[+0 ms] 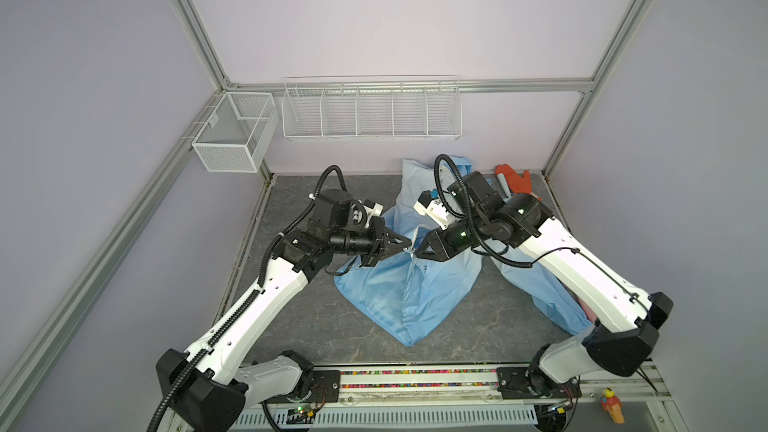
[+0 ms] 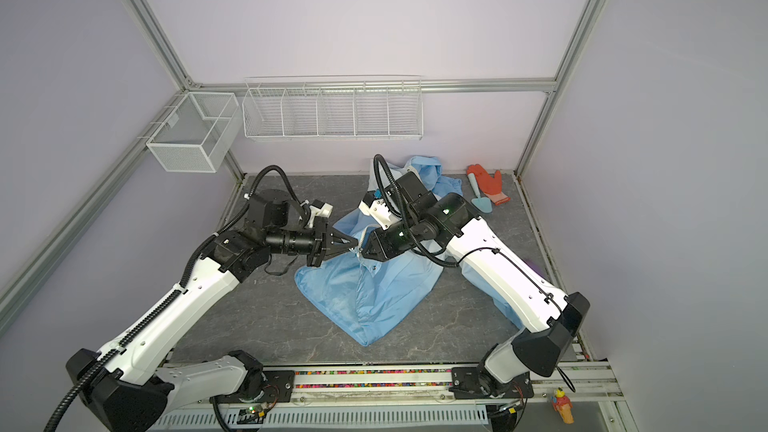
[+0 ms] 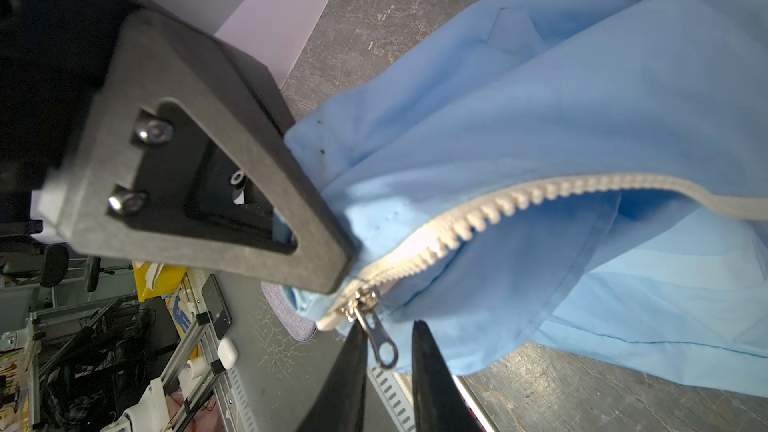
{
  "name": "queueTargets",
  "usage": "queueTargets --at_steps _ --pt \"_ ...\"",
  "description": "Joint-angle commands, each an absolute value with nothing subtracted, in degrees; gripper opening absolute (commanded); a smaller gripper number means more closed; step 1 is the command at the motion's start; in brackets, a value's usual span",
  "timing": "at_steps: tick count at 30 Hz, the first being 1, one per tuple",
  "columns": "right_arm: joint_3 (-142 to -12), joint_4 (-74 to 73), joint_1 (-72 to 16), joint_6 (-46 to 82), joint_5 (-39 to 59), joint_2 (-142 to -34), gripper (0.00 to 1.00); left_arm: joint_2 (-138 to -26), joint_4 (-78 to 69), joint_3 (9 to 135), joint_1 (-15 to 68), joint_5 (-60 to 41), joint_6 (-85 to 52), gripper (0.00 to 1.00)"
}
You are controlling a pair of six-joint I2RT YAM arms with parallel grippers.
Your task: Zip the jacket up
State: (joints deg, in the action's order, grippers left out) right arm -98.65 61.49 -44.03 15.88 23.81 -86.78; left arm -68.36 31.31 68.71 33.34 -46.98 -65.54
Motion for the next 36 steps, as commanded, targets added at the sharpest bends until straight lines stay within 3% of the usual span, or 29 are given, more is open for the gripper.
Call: queueTargets --at_steps 1,5,9,21,33,34,36 --pt "-97.7 60.3 -43.8 15.6 24.7 -85.1 0.21 -66.7 29.6 70.4 33.8 -48.5 -65.9 0.00" --pt "-97.3 59.2 -43.7 15.7 26.1 -84.7 0.17 -66.6 29.6 70.2 34.0 -48.4 -66.1 0.00" --pt "-96.9 58.8 -43.7 15.7 26.6 -84.3 0.07 -66.4 29.6 70.2 34.0 -48.3 -66.3 0.00" --pt "-93.3 55.8 -41.9 19.8 12.8 -81.2 0.07 -66.4 37.0 70.2 34.9 -48.3 -62.6 0.00" --pt "-91.7 50.8 -43.5 21.5 17.7 -81.5 0.07 -65.4 30.4 67.9 35.5 -47.4 -66.8 0.00" --pt "-91.3 50.3 -43.5 21.9 18.2 -81.4 0.07 -65.3 30.2 67.7 35.5 -46.9 -67.2 0.05" --pt "-90.6 49.4 -43.7 22.7 18.9 -81.3 0.07 -64.9 29.8 67.2 35.5 -45.8 -68.3 0.25"
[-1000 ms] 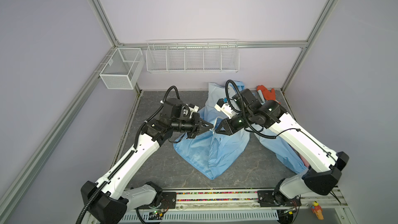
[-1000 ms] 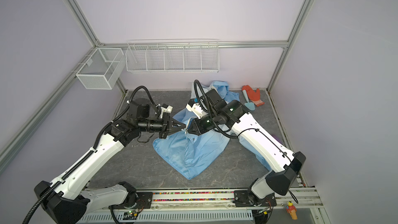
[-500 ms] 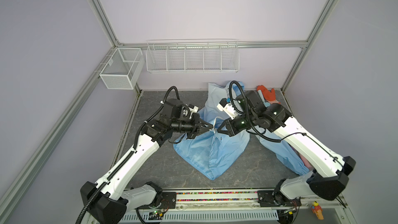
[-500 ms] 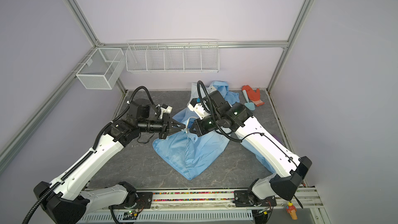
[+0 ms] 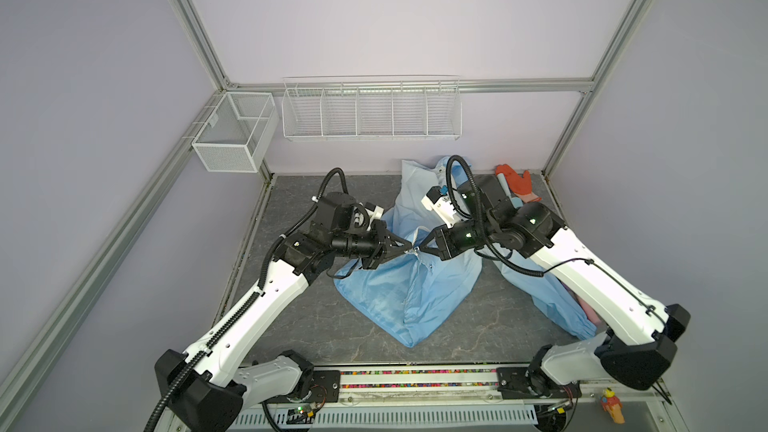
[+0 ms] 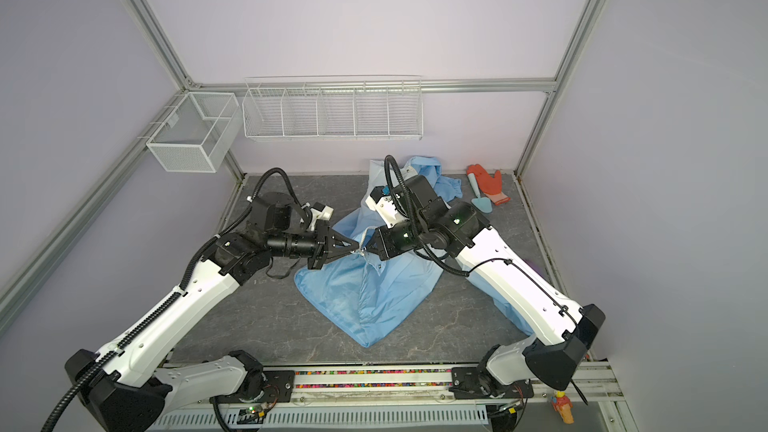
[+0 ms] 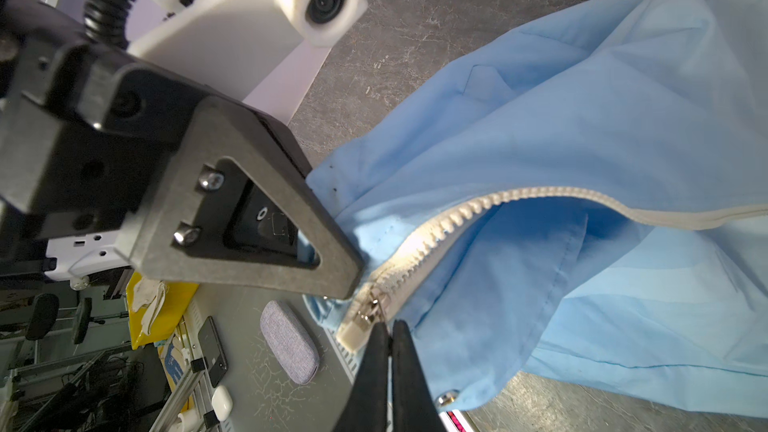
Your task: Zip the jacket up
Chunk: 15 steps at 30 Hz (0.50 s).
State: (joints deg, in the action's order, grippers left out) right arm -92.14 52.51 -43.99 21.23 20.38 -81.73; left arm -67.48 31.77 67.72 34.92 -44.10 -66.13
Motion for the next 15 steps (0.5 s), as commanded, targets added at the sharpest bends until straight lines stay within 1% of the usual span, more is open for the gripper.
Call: queueTargets --at_steps 1,2,3,7,13,15 --pt "-90.1 48.7 -43.9 23.3 19.4 -81.4 0.07 -64.5 29.0 66.5 35.5 -45.1 -69.6 0.33" --pt "-89.6 47.9 -44.1 24.0 19.9 -81.4 0.07 -64.0 27.4 65.3 35.5 -44.5 -71.5 0.37" --pt "-89.1 47.2 -44.3 24.7 20.1 -81.5 0.07 -63.3 25.4 64.0 35.6 -44.0 -73.4 0.40" --pt "-86.5 43.4 -45.1 28.5 21.1 -81.9 0.07 -59.8 21.1 58.2 35.7 -41.1 -79.4 0.41" --pt "-84.0 40.2 -46.8 30.5 22.1 -84.3 0.07 -53.0 25.4 50.8 35.7 -33.5 -82.1 0.41" --pt "-82.8 38.5 -47.1 31.5 22.5 -85.5 0.07 -50.0 27.8 49.1 35.7 -29.9 -83.0 0.44"
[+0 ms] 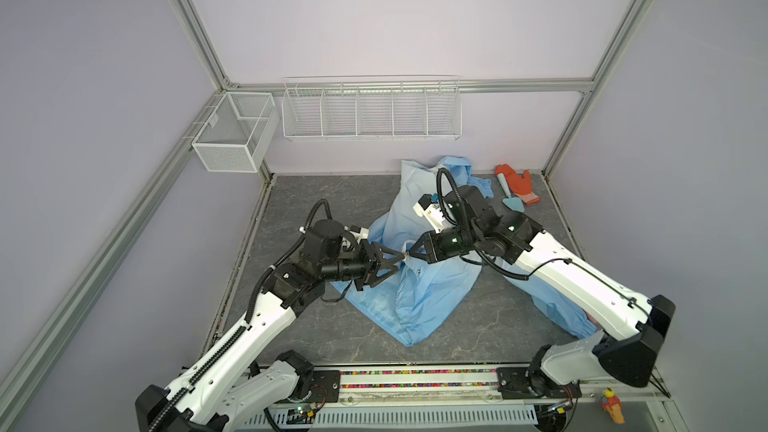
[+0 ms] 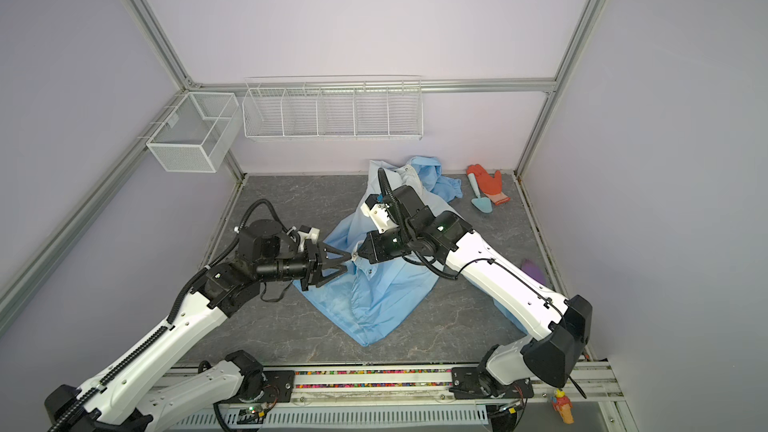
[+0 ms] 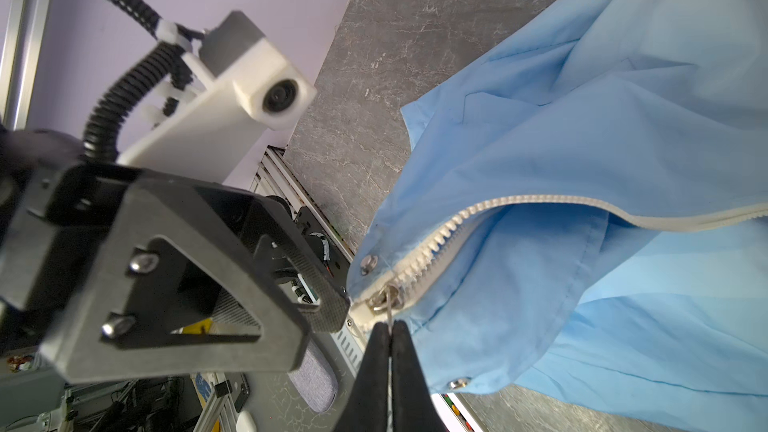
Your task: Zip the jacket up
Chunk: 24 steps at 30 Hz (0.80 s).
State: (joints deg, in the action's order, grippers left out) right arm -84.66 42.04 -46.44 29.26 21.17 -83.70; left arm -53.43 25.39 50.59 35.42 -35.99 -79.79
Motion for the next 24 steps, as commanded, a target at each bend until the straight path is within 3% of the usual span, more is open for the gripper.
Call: queueTargets --at_steps 1,10,24 --pt "-82.5 37.9 -47.2 31.8 22.8 -86.0 0.07 -48.7 29.0 48.6 35.6 -28.2 -83.5 0.44" --pt "-80.1 33.8 -48.6 32.8 26.0 -89.7 0.07 -36.9 20.9 35.0 37.0 -13.9 -94.6 0.46" --pt "-78.1 32.6 -49.0 32.5 27.6 -90.3 0.07 -42.1 9.5 33.2 38.8 -8.6 -94.5 0.48"
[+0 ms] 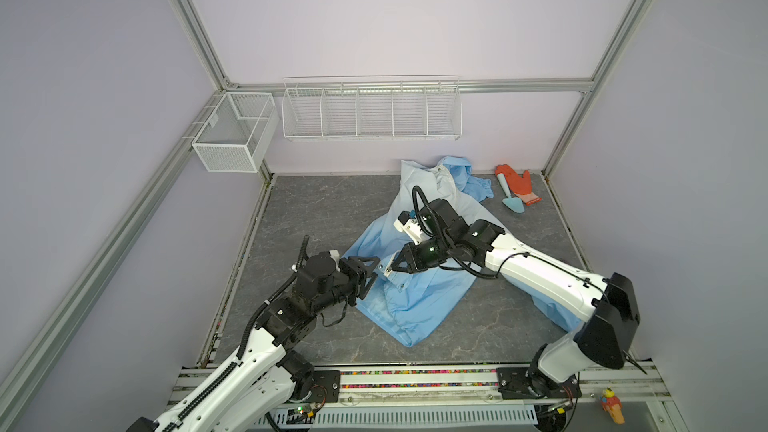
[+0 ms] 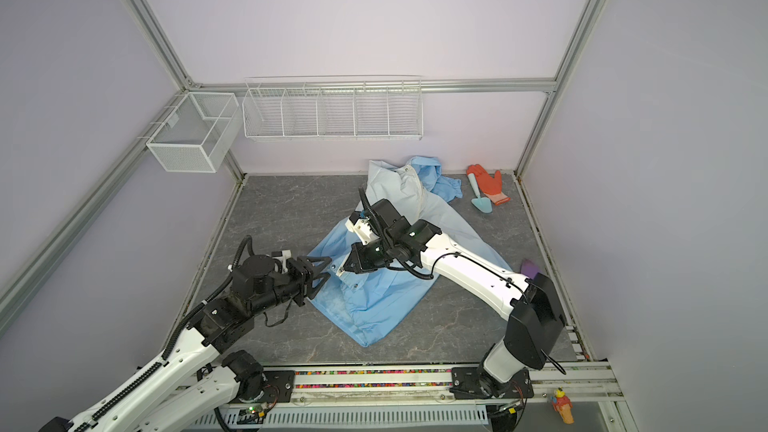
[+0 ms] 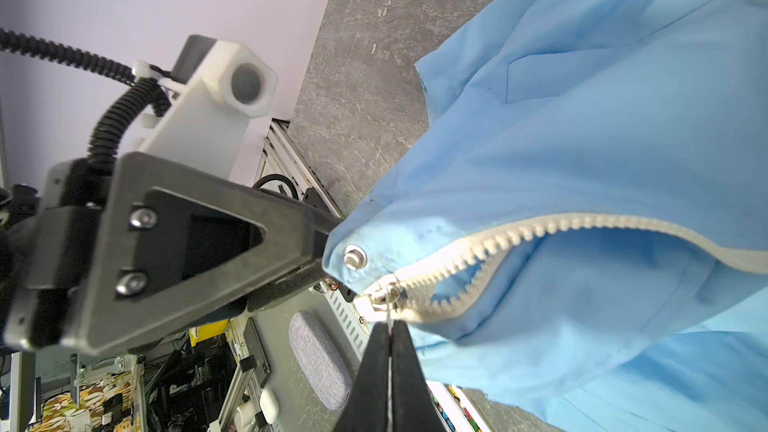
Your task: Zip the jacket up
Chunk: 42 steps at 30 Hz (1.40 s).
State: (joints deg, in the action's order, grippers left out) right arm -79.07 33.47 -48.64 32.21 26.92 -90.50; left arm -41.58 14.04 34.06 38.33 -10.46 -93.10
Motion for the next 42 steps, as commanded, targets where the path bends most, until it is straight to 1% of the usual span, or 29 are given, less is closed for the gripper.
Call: queueTargets --at_steps 1,6,10,15,17,19,22,29,32,35,36,42 --pt "-78.0 32.5 -49.1 32.5 27.6 -90.3 0.07 -42.6 8.8 33.1 38.9 -8.8 -94.4 0.48" --pt "-78.0 32.6 -48.9 32.5 27.5 -89.9 0.07 -46.6 6.1 34.2 40.3 -10.1 -93.5 0.47" --pt "-77.9 32.6 -48.3 32.9 27.5 -89.7 0.07 -48.7 6.7 35.4 42.1 -10.5 -92.4 0.46" --pt "-77.9 32.7 -47.9 33.0 27.5 -89.4 0.07 -47.8 8.0 34.8 42.5 -9.7 -92.7 0.40" --pt "-77.8 32.8 -47.7 33.1 27.5 -89.3 0.07 -46.6 8.3 34.3 42.5 -8.5 -93.1 0.36" --pt "-77.7 32.9 -47.7 33.2 27.4 -89.1 0.07 -45.7 9.1 33.9 42.5 -7.6 -93.5 0.34" --pt "-77.5 32.7 -47.5 33.4 27.4 -88.9 0.07 -45.1 9.3 33.3 42.5 -7.2 -93.8 0.26" --pt "-77.5 32.9 -47.4 33.3 27.6 -88.8 0.07 -46.1 8.0 33.0 42.5 -7.6 -93.8 0.22" --pt "-77.5 33.0 -47.3 33.3 27.6 -88.7 0.07 -46.0 8.4 33.0 42.5 -7.3 -93.6 0.15" --pt "-77.6 33.2 -47.2 33.3 27.2 -88.6 0.07 -45.9 9.0 33.0 42.5 -7.4 -93.7 0.02" --pt "-77.6 33.3 -47.2 33.3 27.1 -88.6 0.07 -45.9 9.3 33.0 42.5 -7.6 -93.6 0.00" --pt "-77.7 34.0 -46.6 33.2 23.4 -88.6 0.07 -45.9 12.8 34.0 42.5 -9.6 -92.0 0.00"
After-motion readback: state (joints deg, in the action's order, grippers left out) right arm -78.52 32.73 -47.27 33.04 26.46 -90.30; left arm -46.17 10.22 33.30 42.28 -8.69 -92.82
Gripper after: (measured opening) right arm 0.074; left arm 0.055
